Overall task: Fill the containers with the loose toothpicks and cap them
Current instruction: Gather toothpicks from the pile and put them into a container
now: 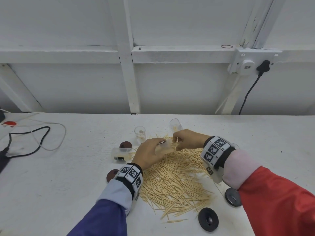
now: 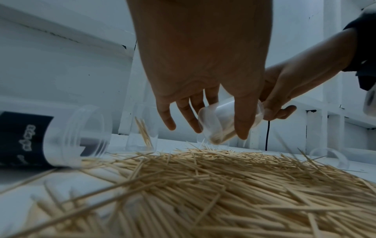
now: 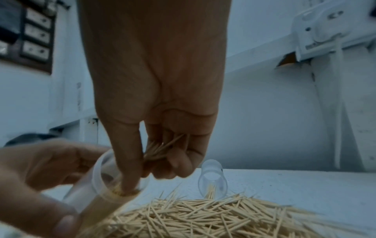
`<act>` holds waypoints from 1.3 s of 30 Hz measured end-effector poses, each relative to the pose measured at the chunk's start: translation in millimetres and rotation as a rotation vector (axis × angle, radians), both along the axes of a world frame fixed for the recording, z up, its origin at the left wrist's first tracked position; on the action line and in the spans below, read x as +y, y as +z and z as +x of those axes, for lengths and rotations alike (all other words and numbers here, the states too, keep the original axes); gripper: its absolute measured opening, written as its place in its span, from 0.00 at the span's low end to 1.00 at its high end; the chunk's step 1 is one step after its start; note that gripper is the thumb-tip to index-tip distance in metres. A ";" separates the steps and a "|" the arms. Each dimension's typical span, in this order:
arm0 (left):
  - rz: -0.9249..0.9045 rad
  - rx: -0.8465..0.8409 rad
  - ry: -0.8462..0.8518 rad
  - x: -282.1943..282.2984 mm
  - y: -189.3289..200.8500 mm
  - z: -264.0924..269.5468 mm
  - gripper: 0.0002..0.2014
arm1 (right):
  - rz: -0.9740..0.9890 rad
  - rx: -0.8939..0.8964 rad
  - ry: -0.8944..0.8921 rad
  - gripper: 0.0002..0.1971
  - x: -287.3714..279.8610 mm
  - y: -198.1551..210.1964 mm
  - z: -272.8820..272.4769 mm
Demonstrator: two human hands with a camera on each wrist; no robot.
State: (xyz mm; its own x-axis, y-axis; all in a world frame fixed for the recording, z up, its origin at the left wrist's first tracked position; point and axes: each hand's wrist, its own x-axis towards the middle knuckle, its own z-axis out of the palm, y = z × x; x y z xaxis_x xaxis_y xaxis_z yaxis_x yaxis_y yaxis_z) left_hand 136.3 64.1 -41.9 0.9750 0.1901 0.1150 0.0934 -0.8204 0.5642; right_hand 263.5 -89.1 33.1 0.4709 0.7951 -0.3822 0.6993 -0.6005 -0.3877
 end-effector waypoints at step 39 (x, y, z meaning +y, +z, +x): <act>-0.046 -0.137 0.010 3.7 -12.0 1.6 0.40 | 0.564 0.434 -0.399 0.20 -12.4 -26.8 -10.5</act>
State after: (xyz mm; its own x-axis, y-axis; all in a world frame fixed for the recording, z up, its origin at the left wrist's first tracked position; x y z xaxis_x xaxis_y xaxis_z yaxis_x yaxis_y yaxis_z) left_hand 137.8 67.7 -53.9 0.9488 0.2081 0.2377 0.0213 -0.7928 0.6092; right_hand 253.0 -101.5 6.3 0.6614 0.7261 -0.1881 0.1922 -0.4064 -0.8932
